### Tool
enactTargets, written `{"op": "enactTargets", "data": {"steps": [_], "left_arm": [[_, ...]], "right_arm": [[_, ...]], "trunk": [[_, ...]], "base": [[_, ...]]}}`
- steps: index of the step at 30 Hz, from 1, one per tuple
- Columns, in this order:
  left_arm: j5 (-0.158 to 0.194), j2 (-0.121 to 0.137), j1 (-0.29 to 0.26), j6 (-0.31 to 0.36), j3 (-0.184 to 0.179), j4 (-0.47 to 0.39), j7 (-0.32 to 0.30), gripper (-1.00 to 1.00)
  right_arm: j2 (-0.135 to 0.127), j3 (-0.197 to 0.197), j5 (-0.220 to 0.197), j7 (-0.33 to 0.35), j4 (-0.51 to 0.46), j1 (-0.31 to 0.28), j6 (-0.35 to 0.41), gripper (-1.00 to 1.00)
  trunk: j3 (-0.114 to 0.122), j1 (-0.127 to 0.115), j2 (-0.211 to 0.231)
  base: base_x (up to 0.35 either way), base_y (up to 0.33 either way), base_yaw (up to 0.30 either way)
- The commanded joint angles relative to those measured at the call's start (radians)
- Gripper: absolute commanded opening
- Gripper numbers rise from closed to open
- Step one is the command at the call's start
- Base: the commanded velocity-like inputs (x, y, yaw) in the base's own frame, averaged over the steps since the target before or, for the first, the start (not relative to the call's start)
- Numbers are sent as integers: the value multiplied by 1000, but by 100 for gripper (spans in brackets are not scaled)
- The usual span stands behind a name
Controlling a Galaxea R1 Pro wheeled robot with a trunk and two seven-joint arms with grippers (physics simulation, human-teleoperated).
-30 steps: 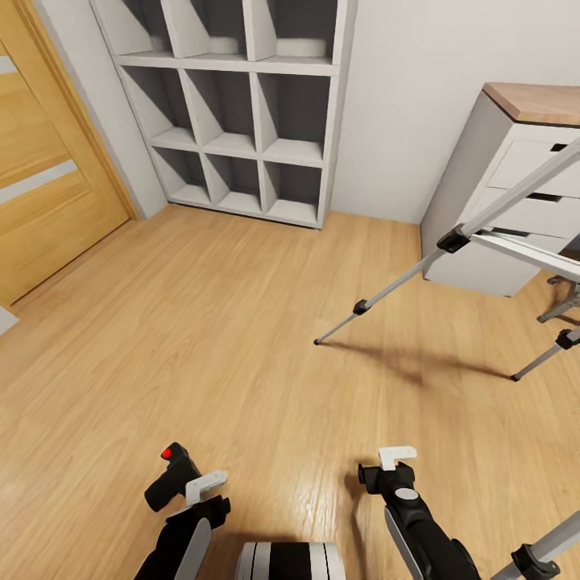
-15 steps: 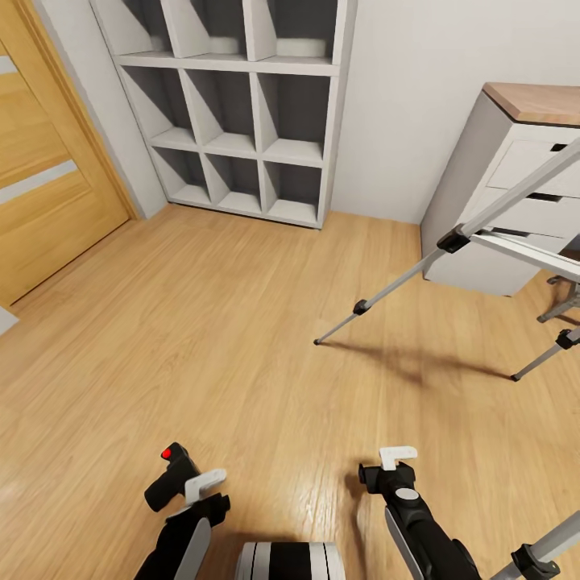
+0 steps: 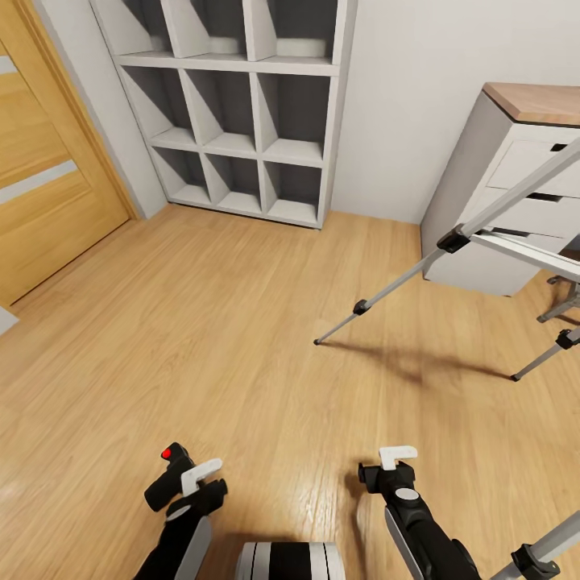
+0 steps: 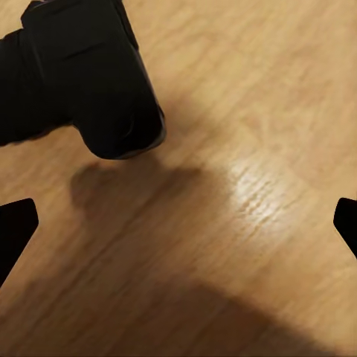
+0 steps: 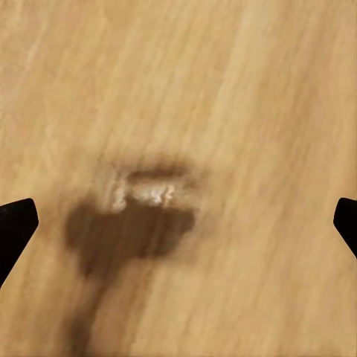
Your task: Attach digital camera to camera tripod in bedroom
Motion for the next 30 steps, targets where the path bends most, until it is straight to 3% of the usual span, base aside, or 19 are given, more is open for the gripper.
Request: {"op": "enactTargets", "data": {"steps": [1,5,7,14,21,30], "left_arm": [[8,0,-5,1,-2,9,8,100],[8,0,-24,-21,-1,55,8,100],[9,0,-53,-93,-1,130,8,100],[8,0,-122,-153,-1,269,7,100],[9,1,-135,-206,-1,297,7,100],[40,3,-139,-227,2,309,7,100]], "right_arm": [[0,3,2,-5,-2,0,7,100],[0,3,2,-5,-2,0,7,100],[0,3,2,-5,-2,0,7,100],[0,3,2,-5,-2,0,7,100],[0,5,3,-4,-2,0,-7,100],[-1,6,7,-4,-2,0,-22,100]], "trunk": [[-1,0,0],[-1,0,0],[-1,0,0],[-1,0,0],[-1,0,0],[-1,0,0]], "base": [[0,0,0],[0,0,0],[0,0,0],[0,0,0],[0,0,0],[0,0,0]]}}
